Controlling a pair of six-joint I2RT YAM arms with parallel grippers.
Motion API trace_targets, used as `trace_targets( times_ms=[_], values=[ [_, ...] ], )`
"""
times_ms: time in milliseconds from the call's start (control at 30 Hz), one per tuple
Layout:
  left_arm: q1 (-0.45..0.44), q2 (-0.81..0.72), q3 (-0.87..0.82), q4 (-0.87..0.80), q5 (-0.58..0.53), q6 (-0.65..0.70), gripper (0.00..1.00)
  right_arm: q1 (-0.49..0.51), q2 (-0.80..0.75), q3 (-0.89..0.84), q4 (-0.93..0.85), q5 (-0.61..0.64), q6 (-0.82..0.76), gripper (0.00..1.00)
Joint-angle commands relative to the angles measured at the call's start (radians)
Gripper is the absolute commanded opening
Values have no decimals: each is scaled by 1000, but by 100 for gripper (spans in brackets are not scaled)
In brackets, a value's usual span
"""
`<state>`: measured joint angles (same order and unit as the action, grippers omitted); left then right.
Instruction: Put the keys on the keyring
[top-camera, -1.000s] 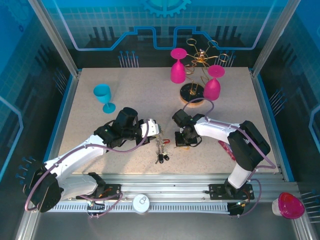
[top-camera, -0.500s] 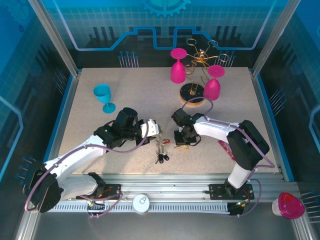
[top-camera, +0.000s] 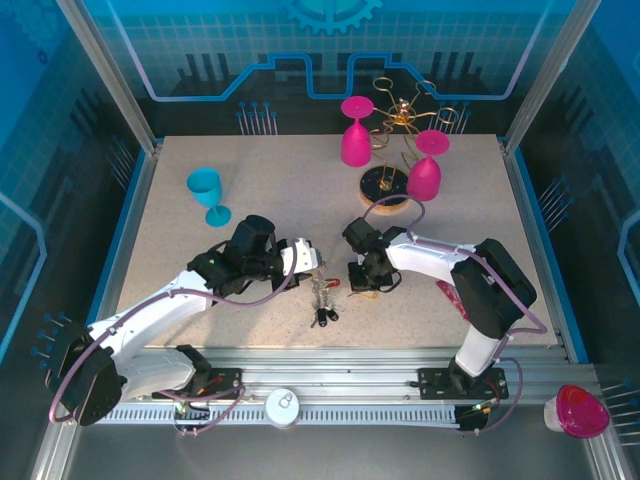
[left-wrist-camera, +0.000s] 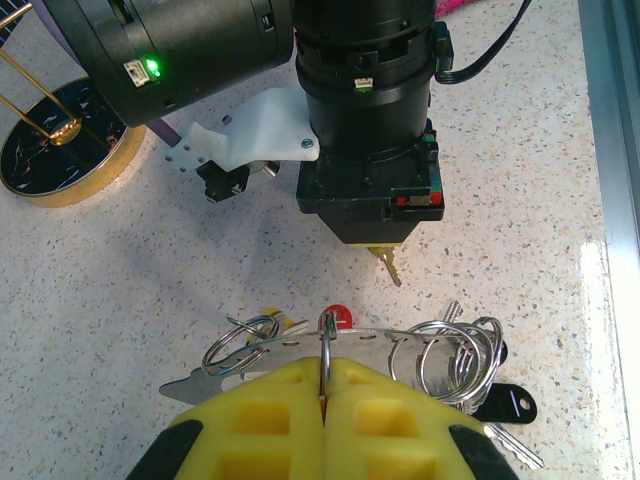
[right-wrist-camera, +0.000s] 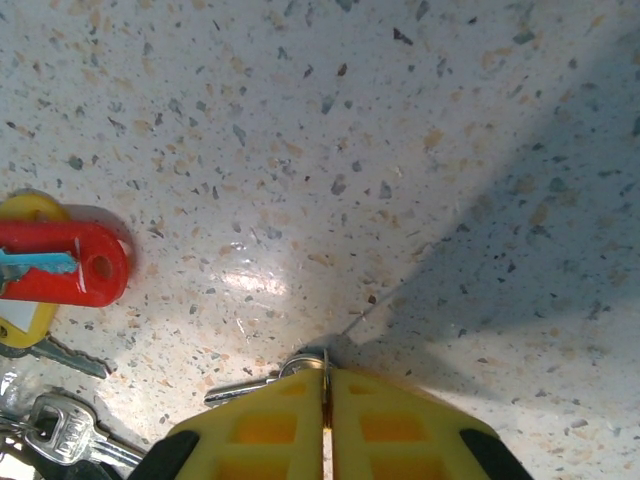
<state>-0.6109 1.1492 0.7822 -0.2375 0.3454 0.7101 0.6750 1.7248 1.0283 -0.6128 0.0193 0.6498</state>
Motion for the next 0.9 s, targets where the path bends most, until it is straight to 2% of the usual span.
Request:
trace_targets(
  times_ms=[0,67,167,300,433,567,700,867],
  values=[
    [-3,-23,-14,6,7,23,0,12,12,26,-18,10,-8,5],
    [-4,-24,-14,4,6,25,0,12,1,24,-19,19,-9,0],
    [-4,-25,-14,0,3,25,0,14,-55,11,-12,34,-26,0],
    [-4,-31,-14,4,-2,25,0,16,-227,-66,88,8,-192,0],
    [-4,-38,-19,27,-8,2,0,9,-382,-140,188,-90,-420,0],
    [-3,-57,-25,24,-12,-27,0,-9,-435,-113,159,-234,-603,0],
    [-4,-75,-38,29,-9,-48,0,-9,-497,-126,206,-288,-711,0],
    [-3,-78,-36,24,-1,-92,0,-4,-569,-167,302,-429,-854,0]
  ],
)
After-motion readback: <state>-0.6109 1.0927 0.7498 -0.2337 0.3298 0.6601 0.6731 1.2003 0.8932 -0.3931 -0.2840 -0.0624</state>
